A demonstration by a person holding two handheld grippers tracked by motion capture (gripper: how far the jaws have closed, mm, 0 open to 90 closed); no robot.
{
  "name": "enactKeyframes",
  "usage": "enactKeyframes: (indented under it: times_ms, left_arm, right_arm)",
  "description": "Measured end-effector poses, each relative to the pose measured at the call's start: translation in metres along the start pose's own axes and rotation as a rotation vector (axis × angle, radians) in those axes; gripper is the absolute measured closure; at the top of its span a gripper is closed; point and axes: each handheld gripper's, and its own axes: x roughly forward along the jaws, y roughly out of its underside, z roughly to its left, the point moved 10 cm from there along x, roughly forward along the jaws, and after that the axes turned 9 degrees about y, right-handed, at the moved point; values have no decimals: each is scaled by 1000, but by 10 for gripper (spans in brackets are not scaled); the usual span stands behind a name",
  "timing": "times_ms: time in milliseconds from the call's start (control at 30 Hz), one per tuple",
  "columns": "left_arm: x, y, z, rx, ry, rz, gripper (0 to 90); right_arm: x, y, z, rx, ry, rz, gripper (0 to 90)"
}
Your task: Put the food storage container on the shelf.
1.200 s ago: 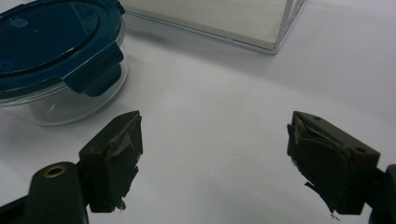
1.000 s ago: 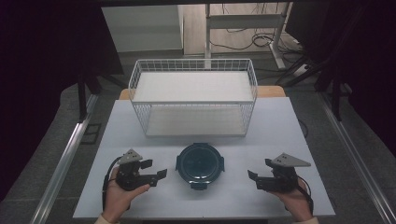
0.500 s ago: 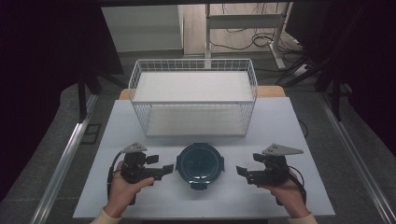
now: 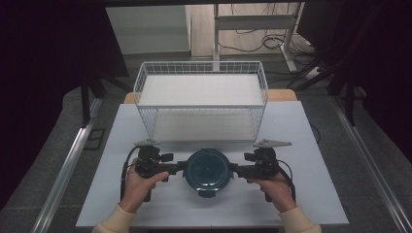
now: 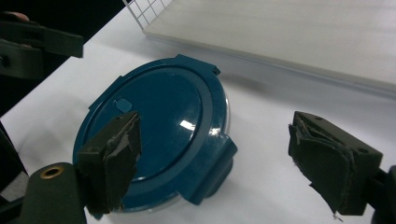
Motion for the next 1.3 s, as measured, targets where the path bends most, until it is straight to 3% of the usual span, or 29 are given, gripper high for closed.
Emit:
enactKeyframes:
  times_ms: [167,367,467,600,700,900,1067,1233,1300]
  left_arm:
    - [2,5,8,-42,6,1,184]
    - [9,16,12,-94,42,20,178]
    - [14,20,11,-124,79,26,178]
    - [23,25,14,-152,92,47,168]
    - [27,28,15,-153,86,61,162]
    - [39,31,13,-173,116,81,157]
    - [49,35,10,-190,154,108,157]
    - [56,38,9,-270,226,101,172]
    - [58,39,9,-287,230,103,179]
  right_arm:
    - [10,8,2,30,-11,23,170]
    - [19,16,5,70,-31,50,164]
    - [23,19,8,85,-47,63,152]
    - [29,23,8,107,-50,89,127]
    - [33,26,8,123,-52,103,112]
    - [43,35,11,184,-85,145,90]
    - [48,39,16,206,-111,160,85]
    - [51,40,21,242,-137,171,94]
    - [51,40,23,246,-145,173,101]
